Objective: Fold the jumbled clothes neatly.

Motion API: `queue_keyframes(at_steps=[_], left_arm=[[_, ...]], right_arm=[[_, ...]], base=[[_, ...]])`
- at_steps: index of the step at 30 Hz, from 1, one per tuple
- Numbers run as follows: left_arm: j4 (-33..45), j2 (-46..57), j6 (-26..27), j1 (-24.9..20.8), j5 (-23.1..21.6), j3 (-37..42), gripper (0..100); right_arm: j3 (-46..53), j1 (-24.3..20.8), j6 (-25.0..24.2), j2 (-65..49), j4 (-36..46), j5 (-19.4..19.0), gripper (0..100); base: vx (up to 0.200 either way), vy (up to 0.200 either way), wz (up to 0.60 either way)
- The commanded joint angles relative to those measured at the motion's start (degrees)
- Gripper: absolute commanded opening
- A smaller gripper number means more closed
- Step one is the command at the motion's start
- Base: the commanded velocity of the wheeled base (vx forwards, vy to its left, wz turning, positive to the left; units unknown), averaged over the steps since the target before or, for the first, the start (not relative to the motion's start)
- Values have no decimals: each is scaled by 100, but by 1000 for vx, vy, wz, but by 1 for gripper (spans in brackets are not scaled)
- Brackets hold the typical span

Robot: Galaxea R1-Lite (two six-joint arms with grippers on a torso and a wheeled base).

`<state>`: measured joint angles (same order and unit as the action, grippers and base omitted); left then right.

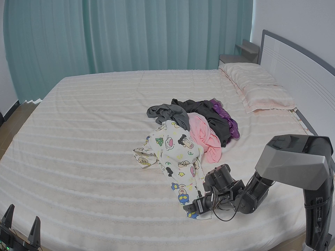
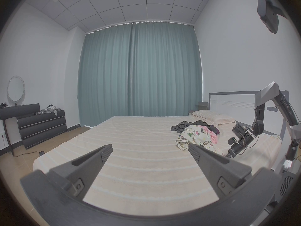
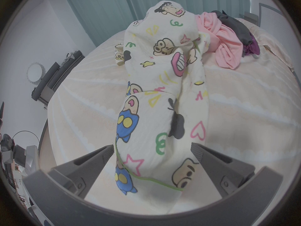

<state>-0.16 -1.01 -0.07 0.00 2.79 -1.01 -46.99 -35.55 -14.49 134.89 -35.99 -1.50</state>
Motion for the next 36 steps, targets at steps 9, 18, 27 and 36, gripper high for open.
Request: queue_keyframes(at_steps=[9, 18, 27, 36], left_arm=[[-2, 101, -1, 0, 2, 101, 100], [-2, 101, -1, 0, 2, 101, 100], [-2, 101, -1, 0, 2, 101, 100], [-2, 101, -1, 0, 2, 101, 100]], right_arm=[[199, 312, -159, -297, 303, 9, 100], [-205, 57, -1055, 11, 452, -518, 100], [-530, -321, -1284, 169, 487, -483, 100], [-635, -365, -1011, 459, 461, 273, 0]], base=[[0, 0, 0], [0, 0, 0], [0, 0, 0], [0, 0, 0]])
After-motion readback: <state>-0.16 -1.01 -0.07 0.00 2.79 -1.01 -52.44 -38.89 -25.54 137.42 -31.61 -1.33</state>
